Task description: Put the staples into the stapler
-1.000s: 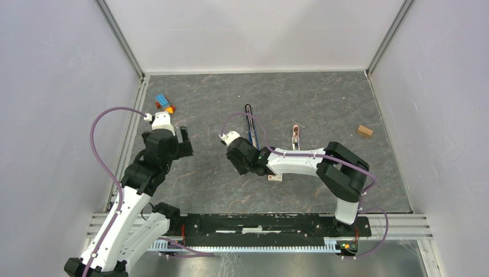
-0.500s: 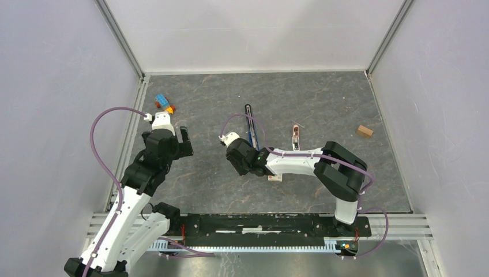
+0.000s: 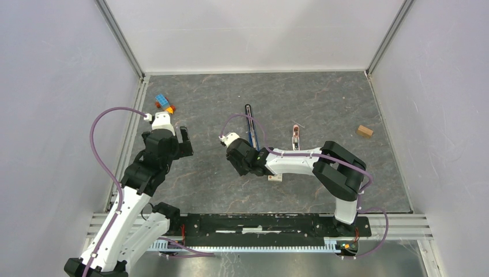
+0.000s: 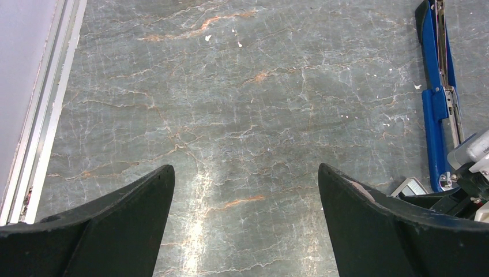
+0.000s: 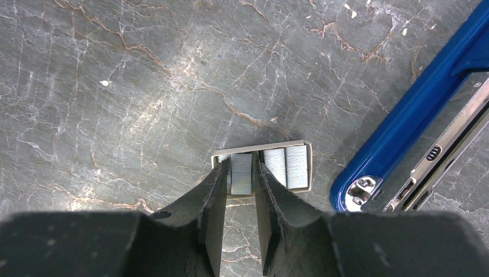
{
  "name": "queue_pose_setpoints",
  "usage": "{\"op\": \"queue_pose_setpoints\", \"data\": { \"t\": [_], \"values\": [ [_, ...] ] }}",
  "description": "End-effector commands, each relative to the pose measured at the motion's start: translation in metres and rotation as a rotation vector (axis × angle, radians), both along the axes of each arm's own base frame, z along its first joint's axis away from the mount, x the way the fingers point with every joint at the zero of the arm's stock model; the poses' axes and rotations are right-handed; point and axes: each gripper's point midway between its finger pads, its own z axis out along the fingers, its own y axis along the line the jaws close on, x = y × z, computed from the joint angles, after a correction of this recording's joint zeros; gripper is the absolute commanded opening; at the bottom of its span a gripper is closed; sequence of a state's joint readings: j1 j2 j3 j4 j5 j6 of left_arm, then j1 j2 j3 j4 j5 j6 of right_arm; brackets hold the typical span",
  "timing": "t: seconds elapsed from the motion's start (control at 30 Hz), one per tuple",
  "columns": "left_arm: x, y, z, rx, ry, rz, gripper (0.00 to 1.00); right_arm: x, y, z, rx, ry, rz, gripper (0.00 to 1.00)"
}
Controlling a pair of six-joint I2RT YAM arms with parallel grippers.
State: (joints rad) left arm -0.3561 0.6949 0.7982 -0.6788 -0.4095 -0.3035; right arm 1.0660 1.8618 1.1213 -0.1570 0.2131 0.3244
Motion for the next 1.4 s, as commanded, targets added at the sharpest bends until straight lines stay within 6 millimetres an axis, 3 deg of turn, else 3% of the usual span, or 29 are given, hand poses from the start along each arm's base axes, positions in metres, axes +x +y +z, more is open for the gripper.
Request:
{"op": "queue_pose_setpoints", "data": {
  "t": [0.0, 0.5, 0.9, 1.17, 1.37],
  "values": [
    [0.003, -0.001, 0.012, -0.009, -0.037, -0.002, 1.0, 0.004, 0.001, 0.001, -0.011, -0.014, -0.007, 0.29],
    [0.003, -0.002, 0.012, -0.008, -0.034, -0.005, 1.0, 0.007, 0.005, 0.026, 0.042, -0.046, -0.012, 0.23],
    [0.003, -0.002, 0.012, -0.009, -0.035, -0.005, 1.0, 0.016, 0.006, 0.063, 0.126, -0.089, -0.059, 0.22],
    [-0.001, -0.007, 0.013, -0.034, -0.028, -0.024, 1.0, 0.038, -0.026, 0.074, 0.106, -0.128, -0.19, 0.22],
    [-0.014, -0.023, 0.01, -0.104, -0.008, -0.111, 1.0, 0.056, -0.057, 0.079, 0.09, -0.168, -0.311, 0.22]
  ]
}}
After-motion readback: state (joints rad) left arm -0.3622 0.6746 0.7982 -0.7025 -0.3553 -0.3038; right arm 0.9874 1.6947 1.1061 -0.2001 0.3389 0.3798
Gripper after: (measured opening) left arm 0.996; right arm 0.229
